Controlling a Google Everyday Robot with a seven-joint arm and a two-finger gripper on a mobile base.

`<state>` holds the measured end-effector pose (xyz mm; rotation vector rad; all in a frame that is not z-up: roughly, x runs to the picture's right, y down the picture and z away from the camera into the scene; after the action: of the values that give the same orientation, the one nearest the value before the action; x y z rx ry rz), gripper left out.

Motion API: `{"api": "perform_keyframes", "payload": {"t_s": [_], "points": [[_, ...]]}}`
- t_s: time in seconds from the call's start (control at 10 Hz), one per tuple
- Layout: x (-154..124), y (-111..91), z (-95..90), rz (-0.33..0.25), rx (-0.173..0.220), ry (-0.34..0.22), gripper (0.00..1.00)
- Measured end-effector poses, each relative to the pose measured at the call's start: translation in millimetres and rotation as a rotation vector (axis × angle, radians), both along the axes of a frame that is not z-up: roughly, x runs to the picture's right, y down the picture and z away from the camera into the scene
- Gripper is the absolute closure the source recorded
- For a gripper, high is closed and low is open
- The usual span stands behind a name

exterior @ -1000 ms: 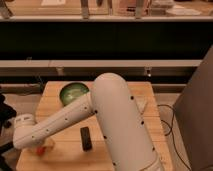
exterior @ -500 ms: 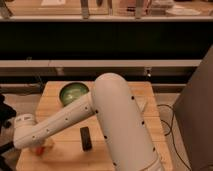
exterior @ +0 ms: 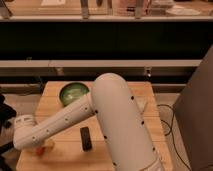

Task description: Place the pepper in the ceramic cup

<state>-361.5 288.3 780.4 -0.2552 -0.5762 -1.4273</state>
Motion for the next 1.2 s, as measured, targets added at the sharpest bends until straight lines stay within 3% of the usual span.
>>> {"api": "perform_keyframes", "payload": {"t_s": [0.1, 0.8, 1.0, 1.2], "points": [[0.2, -0.2, 0.1, 0.001, 0.0, 0.0, 0.25], [1.1, -2.5, -6.9, 0.006, -0.032, -0.014, 0.96], [0.9, -4.5, -9.9, 0.024, -0.056, -0.06, 1.0], [7.0, -14.3, -18.3, 0.085, -0.082, -0.163, 1.0]]}}
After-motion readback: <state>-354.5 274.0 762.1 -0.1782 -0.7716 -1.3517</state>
